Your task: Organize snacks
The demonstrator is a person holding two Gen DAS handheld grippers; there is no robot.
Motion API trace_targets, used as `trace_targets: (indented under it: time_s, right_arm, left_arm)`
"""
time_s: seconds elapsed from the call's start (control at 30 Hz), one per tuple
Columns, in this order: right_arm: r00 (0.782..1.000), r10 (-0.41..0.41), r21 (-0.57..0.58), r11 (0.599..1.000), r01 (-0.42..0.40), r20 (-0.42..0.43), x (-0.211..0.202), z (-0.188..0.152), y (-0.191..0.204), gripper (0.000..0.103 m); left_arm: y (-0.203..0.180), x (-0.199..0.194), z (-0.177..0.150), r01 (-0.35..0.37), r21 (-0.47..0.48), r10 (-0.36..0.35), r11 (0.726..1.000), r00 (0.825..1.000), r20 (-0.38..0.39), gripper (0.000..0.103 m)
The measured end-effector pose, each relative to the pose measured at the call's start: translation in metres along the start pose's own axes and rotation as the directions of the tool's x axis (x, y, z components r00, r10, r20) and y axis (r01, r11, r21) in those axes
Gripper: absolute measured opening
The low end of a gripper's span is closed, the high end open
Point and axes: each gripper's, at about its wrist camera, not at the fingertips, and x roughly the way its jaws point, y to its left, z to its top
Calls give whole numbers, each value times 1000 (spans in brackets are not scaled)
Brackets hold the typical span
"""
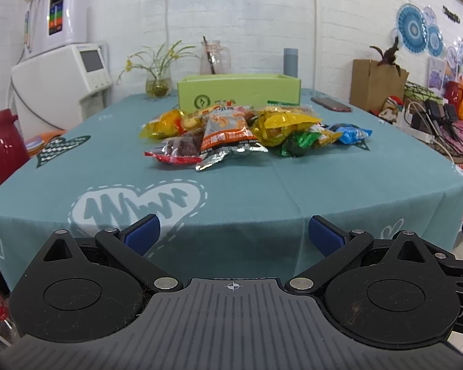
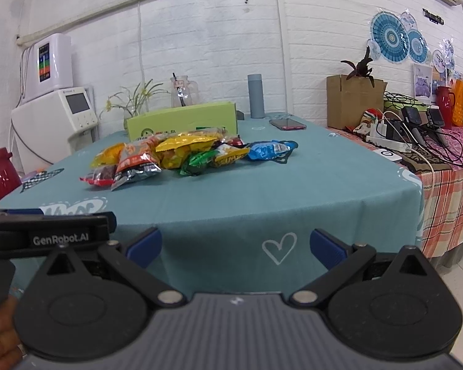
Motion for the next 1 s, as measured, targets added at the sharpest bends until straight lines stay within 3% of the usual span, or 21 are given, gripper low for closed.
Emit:
trace_targets:
  time_s: [0.33, 0.57, 0.73, 0.87, 1.0]
  right_arm:
    - [1000, 8, -9, 1000, -9, -14, 4, -3, 1, 101]
    - [999, 0, -32, 999, -1, -33, 25, 4, -6, 101]
    - [1000, -12, -102, 995, 12, 0, 79, 37, -6, 101]
    - [998, -16, -162, 987, 5, -67, 141, 58, 0, 101]
    - [992, 12, -163, 986, -33, -125, 173, 58, 1, 101]
  left_arm:
    - [-1, 9, -1, -3, 6, 3, 1000, 1000, -20, 92]
    - [-2, 48, 9, 18, 14, -17, 1000, 994, -105, 92]
    - [5, 64, 21, 2, 21, 0, 1000, 994, -112, 92]
    - [24, 79, 33, -28, -36, 23, 999, 991, -130, 92]
    - [42, 100, 42, -45, -86, 29, 995, 983, -182, 86]
